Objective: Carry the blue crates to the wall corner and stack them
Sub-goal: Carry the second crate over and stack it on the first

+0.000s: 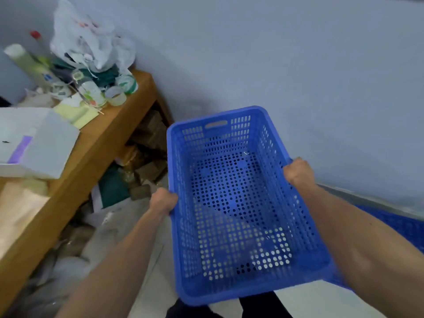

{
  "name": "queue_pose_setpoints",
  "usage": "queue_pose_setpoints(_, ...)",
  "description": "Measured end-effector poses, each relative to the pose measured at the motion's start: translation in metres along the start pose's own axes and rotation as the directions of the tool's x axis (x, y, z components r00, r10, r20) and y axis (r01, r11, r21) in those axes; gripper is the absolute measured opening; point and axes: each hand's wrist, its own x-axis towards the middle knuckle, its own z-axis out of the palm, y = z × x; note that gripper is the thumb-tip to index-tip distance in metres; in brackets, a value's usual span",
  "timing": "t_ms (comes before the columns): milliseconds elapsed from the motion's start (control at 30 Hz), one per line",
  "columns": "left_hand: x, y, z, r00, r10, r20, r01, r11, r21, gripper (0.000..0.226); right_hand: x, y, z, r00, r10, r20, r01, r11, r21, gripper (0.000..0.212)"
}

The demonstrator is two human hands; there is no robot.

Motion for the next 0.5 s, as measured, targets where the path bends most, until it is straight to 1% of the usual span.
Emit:
queue_pose_setpoints(167, 0.007, 0.012, 0.044, 0.990, -0.109, 0.089, 0.117, 0.989, -0.090, 0.022, 0.073, -0.033, -0.007, 0.982, -0.158, 0.100, 0.166, 0.982, -0.088, 0.053)
queue_pose_setpoints(200, 0.009, 0.016, 0.053, 0.985, -0.135, 0.104, 0.148, 0.981, -0.128, 0.021, 0.086, -0.040, -0.009, 0.978, -0.175, 0.113, 0.187, 0.976, -0.112, 0.058)
queue_pose_setpoints(267, 0.014, 0.023, 0.070, 0.969, -0.199, 0.145, 0.234, 0.930, -0.283, 0.022, 0.110, -0.053, -0.012, 0.971, -0.198, 0.131, 0.217, 0.964, -0.151, 0.062)
queue_pose_setpoints(300, 0.017, 0.025, 0.079, 0.960, -0.224, 0.167, 0.271, 0.892, -0.363, 0.025, 0.121, -0.059, -0.012, 0.968, -0.209, 0.138, 0.229, 0.961, -0.156, 0.061)
queue_pose_setpoints(367, 0.022, 0.029, 0.097, 0.946, -0.245, 0.214, 0.319, 0.824, -0.468, 0.030, 0.141, -0.072, -0.012, 0.962, -0.233, 0.139, 0.255, 0.952, -0.168, 0.055)
queue_pose_setpoints(500, 0.033, 0.036, 0.133, 0.919, -0.236, 0.315, 0.379, 0.748, -0.545, 0.034, 0.175, -0.092, -0.004, 0.956, -0.262, 0.131, 0.286, 0.930, -0.229, 0.044)
